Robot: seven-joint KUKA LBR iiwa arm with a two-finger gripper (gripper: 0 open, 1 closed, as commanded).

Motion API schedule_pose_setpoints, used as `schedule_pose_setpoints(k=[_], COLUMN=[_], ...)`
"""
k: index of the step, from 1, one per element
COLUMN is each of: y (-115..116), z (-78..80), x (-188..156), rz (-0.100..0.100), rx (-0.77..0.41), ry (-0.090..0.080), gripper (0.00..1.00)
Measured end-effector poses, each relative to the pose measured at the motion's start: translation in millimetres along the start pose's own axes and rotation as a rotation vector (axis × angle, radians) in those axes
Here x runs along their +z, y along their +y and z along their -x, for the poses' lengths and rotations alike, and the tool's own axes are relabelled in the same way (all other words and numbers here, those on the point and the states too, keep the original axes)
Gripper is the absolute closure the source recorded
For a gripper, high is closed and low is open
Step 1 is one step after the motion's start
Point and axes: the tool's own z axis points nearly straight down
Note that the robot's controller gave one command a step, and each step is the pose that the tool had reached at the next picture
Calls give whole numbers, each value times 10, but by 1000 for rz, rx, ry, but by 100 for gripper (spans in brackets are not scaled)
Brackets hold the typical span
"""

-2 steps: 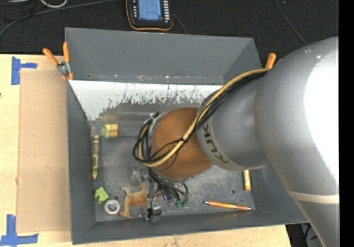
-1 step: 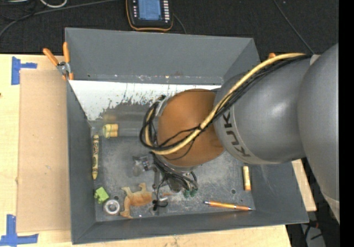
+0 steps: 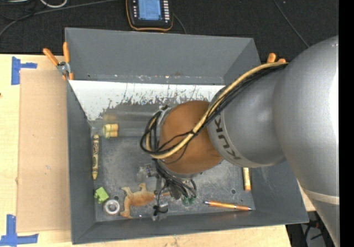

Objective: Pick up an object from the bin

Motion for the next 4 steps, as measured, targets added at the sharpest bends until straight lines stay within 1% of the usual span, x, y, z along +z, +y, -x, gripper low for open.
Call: schedule_pose_setpoints(k=[1,2,4], y=[147,154,153], z=[88,100,97], x=[279,287,276], rz=[0,1,1], rx=[-279,-145,-144], ry=[-21,-5,-4], gripper=[0,100,100])
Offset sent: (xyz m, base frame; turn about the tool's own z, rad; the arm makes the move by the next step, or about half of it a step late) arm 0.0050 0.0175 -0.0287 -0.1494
